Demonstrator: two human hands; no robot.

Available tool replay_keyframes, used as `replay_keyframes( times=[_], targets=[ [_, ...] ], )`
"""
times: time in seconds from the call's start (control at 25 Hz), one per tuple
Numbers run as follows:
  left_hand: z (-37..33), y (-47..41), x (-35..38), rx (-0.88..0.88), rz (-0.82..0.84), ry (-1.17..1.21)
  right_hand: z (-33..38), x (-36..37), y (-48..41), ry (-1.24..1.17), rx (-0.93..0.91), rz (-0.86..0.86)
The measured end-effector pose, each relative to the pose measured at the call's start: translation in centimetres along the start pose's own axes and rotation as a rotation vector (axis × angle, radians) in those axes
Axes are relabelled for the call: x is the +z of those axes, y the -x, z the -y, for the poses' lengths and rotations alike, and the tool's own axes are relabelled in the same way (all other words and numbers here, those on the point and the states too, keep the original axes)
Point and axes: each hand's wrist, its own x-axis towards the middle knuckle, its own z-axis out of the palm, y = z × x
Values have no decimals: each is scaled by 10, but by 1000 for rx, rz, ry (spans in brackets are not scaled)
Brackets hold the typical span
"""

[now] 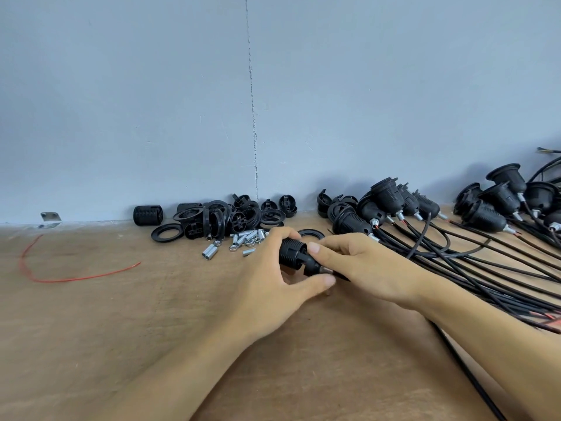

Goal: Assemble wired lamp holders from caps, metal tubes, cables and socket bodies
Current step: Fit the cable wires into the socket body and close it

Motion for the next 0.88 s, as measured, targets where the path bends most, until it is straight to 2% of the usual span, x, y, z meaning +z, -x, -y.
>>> replay_keyframes(
  times=[0.16, 0.36, 0.64, 0.88],
  targets=[
    [6, -1, 2, 74, -67, -122, 0, 8, -2, -33, -32, -44],
    [13, -2, 1, 122, -18, -244, 4, 11, 0, 23, -61, -58],
    [10, 1, -1, 118, 66, -260, 4, 13, 3, 62, -25, -83],
    [9, 2, -2, 133, 16, -232, 4, 15, 2, -65, -37, -77]
  ],
)
